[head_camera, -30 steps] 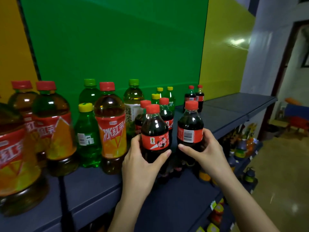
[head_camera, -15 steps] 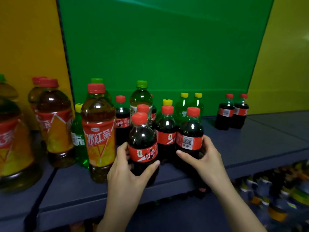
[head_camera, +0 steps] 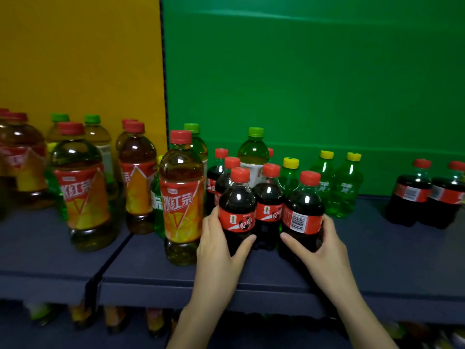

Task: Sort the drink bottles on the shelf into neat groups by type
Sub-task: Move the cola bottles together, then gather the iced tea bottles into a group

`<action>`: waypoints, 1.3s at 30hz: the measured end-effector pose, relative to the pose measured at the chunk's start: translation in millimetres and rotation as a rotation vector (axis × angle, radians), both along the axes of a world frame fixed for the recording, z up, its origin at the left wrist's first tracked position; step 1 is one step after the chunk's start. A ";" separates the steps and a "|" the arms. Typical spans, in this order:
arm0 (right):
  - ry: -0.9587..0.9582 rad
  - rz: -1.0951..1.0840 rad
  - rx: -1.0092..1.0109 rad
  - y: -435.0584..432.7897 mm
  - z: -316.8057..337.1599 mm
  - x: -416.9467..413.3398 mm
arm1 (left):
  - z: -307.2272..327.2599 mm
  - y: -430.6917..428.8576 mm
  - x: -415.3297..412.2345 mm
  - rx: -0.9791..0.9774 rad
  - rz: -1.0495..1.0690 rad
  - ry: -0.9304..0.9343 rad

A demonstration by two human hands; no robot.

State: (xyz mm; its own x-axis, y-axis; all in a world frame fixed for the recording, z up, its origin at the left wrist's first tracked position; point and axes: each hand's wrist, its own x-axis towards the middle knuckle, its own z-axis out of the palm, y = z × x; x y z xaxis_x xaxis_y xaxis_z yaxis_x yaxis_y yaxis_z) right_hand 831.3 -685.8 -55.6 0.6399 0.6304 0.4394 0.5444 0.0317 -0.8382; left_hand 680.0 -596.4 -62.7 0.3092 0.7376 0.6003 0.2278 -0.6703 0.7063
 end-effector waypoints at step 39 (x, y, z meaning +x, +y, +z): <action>-0.159 0.032 0.192 118.0 14.2 -172.8 | 35.3 151.0 -110.3 -0.034 0.005 0.010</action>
State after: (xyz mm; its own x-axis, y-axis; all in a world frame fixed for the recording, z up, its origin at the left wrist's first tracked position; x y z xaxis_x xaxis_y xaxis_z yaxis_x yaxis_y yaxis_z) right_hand 658.5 -567.8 -41.4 0.5343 0.5447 0.6464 0.6649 0.2013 -0.7193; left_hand 569.7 -445.4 -27.3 0.3110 0.7591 0.5719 0.2383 -0.6448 0.7263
